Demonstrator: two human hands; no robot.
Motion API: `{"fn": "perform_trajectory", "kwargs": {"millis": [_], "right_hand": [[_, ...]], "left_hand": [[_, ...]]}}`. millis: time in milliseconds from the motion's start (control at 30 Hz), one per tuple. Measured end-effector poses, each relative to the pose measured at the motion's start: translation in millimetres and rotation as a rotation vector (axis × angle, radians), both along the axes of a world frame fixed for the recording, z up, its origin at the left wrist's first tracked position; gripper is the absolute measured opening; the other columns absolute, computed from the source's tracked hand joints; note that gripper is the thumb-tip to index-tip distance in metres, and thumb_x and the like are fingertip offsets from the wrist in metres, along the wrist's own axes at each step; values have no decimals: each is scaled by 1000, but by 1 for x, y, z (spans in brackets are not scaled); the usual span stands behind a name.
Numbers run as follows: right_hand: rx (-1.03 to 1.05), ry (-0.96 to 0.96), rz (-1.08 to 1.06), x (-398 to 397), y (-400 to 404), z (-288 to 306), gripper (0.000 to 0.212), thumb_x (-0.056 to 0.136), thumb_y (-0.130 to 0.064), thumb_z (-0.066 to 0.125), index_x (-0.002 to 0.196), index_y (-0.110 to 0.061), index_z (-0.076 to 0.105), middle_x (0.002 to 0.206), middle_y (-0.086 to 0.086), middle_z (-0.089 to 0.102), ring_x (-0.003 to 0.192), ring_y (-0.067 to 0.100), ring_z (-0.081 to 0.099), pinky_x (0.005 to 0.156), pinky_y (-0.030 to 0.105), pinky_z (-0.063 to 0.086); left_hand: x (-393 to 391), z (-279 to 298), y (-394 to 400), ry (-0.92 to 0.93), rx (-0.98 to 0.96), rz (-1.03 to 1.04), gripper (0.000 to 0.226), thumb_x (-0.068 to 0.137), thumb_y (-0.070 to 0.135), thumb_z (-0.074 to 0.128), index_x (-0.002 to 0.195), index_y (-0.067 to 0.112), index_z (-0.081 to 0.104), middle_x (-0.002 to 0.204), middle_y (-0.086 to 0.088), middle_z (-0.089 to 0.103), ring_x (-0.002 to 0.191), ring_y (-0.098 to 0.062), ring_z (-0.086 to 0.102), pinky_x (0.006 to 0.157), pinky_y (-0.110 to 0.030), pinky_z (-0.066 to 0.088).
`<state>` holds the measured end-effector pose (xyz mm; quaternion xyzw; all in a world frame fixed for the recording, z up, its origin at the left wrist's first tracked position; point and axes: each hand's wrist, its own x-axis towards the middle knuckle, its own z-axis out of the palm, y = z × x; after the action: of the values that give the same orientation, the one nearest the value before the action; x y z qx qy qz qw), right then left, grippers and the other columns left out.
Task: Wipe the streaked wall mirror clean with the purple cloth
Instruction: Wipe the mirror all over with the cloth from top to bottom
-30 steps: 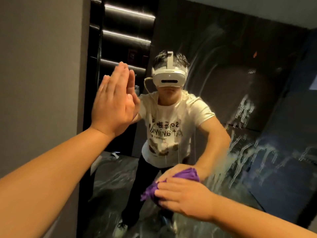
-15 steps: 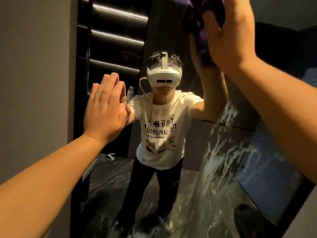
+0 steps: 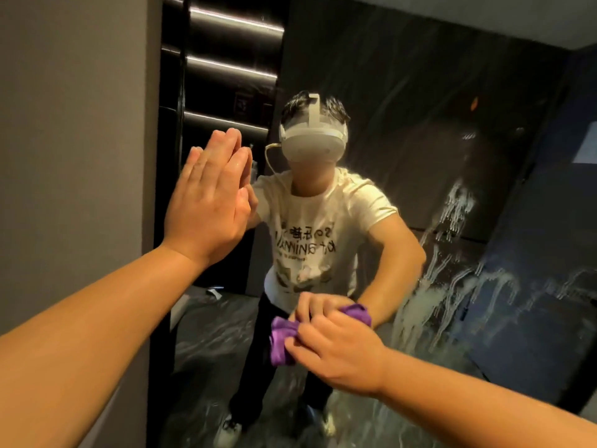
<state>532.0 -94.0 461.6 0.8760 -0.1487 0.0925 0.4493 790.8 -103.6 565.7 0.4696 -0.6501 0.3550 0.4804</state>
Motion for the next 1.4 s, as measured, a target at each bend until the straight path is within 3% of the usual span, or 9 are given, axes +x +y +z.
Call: {"fn": "perform_trajectory", "kwargs": {"millis": [233, 300, 400, 600, 800, 1000, 1133, 1233, 1400], "right_hand": [[227, -302, 20, -20, 16, 80, 15, 98, -33, 53, 102, -27, 66, 100, -2, 58, 91, 13, 50, 80, 32, 47], [81, -551, 144, -36, 22, 145, 25, 98, -35, 52, 113, -19, 63, 108, 7, 61, 99, 15, 52, 86, 25, 46], [-205, -800, 122, -65, 14, 230, 26, 100, -25, 52, 122, -11, 55, 108, 21, 59, 98, 32, 54, 77, 40, 49], [-430, -973, -4, -104, -19, 297, 33, 100, -25, 47, 129, -12, 57, 127, 17, 57, 116, 29, 50, 96, 32, 39], [-233, -456, 130, -104, -17, 120, 33, 96, -7, 60, 128, -3, 62, 137, 24, 54, 130, 40, 50, 103, 55, 43], [392, 189, 170, -138, -29, -89, 43, 106, -38, 36, 132, -9, 55, 141, 12, 52, 130, 13, 48, 107, 48, 44], [839, 35, 462, -160, -51, -119, 67, 99, -56, 43, 144, -6, 40, 144, 20, 45, 136, 23, 41, 112, 50, 37], [479, 42, 213, -139, -18, -61, 31, 104, -24, 44, 127, -8, 58, 129, 16, 58, 127, 21, 52, 105, 40, 46], [-97, -477, 214, -131, 1, 140, 34, 106, -16, 35, 127, -11, 61, 127, 2, 62, 121, 19, 56, 100, 37, 45]], "left_hand": [[-18, 5, 8, 80, 72, 32, 59, 94, 28, 36, 148, 4, 32, 161, -15, 14, 151, -26, 4, 123, -43, -1], [-28, 7, 10, 111, 81, 43, 59, 93, 29, 38, 147, 6, 33, 162, -15, 12, 151, -28, 2, 122, -45, -3], [-51, 15, 12, 70, 69, 38, 61, 92, 26, 42, 147, 4, 32, 161, -17, 12, 150, -31, 3, 121, -52, -2], [-99, 32, -1, -39, 36, 72, 65, 92, 28, 40, 150, 2, 26, 161, -19, 11, 150, -35, 4, 120, -53, -3], [-104, 27, -11, -37, 7, 139, 68, 94, 30, 33, 153, 4, 15, 162, -19, 6, 149, -36, 0, 118, -52, -5], [-107, 25, -14, -32, -33, 173, 68, 94, 33, 25, 154, 5, 12, 162, -18, 3, 150, -35, 0, 120, -55, -2], [-109, 25, -13, -27, -48, 189, 67, 94, 32, 24, 154, 5, 12, 162, -18, 5, 150, -35, 1, 120, -54, 0], [-109, 27, -11, -27, -23, 184, 68, 94, 33, 25, 154, 5, 12, 162, -18, 4, 150, -34, 1, 120, -55, 1], [-108, 29, -9, -28, 11, 184, 70, 92, 38, 23, 153, 5, 13, 162, -17, 4, 150, -32, -1, 120, -52, -2]]}}
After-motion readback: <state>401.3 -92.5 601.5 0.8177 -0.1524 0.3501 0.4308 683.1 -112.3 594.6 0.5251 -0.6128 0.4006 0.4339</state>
